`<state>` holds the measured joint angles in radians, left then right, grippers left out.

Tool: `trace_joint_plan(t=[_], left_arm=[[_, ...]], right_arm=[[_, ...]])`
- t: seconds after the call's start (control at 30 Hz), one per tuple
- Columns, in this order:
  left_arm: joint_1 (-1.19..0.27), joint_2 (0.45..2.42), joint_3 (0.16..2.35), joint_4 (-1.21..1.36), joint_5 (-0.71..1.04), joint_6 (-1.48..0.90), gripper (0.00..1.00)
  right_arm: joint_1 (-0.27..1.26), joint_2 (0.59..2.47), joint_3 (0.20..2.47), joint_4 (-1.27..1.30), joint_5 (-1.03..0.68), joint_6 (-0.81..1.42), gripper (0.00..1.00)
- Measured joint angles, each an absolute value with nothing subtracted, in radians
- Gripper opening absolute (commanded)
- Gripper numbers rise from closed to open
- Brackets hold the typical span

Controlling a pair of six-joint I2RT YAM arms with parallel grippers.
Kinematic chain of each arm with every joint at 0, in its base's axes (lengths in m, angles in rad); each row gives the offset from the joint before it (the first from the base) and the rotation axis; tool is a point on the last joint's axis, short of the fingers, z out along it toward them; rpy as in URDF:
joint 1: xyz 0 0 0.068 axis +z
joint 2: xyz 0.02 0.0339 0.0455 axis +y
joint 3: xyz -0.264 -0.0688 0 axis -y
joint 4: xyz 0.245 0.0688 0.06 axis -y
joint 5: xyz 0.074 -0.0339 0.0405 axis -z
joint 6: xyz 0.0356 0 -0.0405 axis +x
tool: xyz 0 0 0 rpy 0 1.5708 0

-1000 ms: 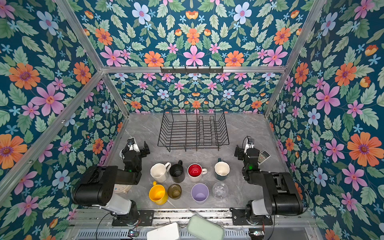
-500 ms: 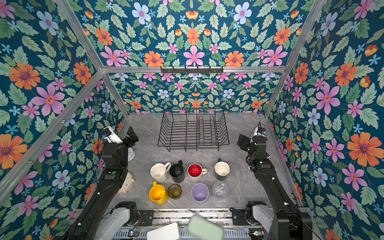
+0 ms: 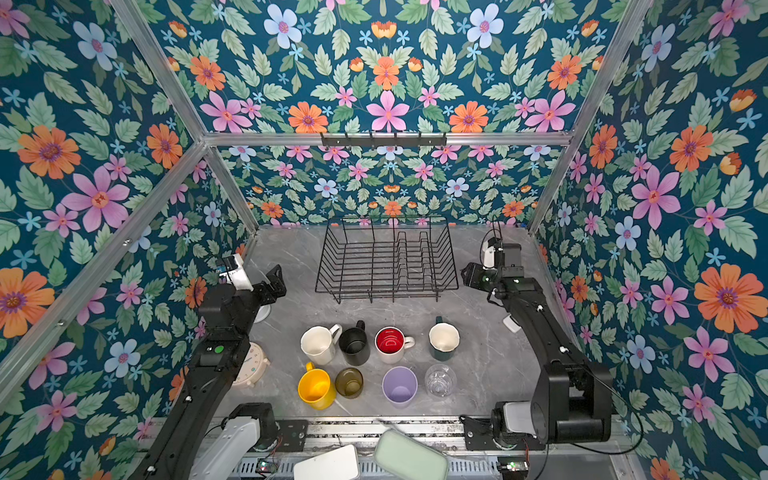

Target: Load the cups into the dish rack

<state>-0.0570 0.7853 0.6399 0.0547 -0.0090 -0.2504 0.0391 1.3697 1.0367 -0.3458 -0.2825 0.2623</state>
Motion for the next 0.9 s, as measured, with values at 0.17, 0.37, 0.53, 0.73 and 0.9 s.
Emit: trace_joint_plan(t=[0.17, 0.37, 0.53, 0.73, 0.9], left_arm=[[-0.057, 0.772, 0.640, 0.041, 0.021, -0.236, 0.99], [-0.057, 0.757, 0.634, 0.040, 0.024, -0.236, 1.00], [-0.057, 0.753, 0.633, 0.040, 0.023, -0.229, 1.00], [-0.057, 0.755, 0.631, 0.040, 0.023, -0.228, 1.00], [-0.057, 0.758, 0.631, 0.040, 0.024, -0.228, 1.00]], right_arm=[[0.105, 1.458, 1.088, -0.377, -0.284, 0.231, 0.51], [0.115, 1.537, 1.121, -0.392, -0.272, 0.224, 0.47], [0.116, 1.564, 1.135, -0.393, -0.258, 0.205, 0.41], [0.116, 1.590, 1.137, -0.392, -0.253, 0.198, 0.29], [0.117, 1.612, 1.143, -0.383, -0.252, 0.196, 0.21]])
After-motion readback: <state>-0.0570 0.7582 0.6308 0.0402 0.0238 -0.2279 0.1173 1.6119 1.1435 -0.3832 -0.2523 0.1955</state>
